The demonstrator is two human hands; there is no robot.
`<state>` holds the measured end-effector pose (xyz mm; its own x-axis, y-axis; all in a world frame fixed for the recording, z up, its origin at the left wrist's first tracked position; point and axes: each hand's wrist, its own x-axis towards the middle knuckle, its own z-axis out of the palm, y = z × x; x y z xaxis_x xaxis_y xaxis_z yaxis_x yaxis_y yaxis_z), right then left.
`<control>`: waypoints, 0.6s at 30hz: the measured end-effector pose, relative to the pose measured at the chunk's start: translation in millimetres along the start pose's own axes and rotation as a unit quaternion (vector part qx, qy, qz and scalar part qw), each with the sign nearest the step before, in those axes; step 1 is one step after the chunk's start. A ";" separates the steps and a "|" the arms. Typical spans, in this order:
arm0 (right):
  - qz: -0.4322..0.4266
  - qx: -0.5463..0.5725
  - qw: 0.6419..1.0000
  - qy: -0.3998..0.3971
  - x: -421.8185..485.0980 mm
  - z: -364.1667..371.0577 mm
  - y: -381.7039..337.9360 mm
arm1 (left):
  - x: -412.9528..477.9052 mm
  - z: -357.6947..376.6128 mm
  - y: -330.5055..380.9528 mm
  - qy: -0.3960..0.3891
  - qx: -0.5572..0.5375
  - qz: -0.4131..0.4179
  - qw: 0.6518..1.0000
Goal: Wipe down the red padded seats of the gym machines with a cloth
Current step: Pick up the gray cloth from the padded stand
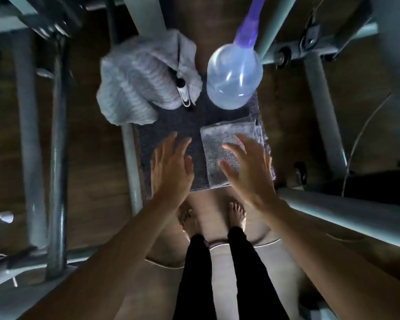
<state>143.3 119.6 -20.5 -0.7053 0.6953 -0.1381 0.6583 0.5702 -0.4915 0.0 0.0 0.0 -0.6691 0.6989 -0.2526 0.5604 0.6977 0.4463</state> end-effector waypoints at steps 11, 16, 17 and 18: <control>0.045 -0.131 0.990 -0.005 7.8 30.7 -2.3 | 11.1 46.0 -36.8 0.093 0.073 0.056 0.991; 0.053 -0.135 0.989 0.015 8.0 33.9 -1.7 | 9.5 47.9 -39.1 0.105 0.080 0.061 0.989; 0.051 -0.135 0.989 0.017 7.5 34.1 -2.0 | 9.5 47.9 -39.4 0.104 0.082 0.060 0.989; 0.048 -0.132 0.990 0.017 7.2 34.1 -1.9 | 9.4 47.7 -38.9 0.102 0.085 0.057 0.990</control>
<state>128.0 108.6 -49.9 -0.6296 0.7636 -0.1431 0.7711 0.5918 -0.2348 -4.8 -13.1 -60.6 -0.6710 0.7411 -0.0229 0.7007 0.6439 0.3074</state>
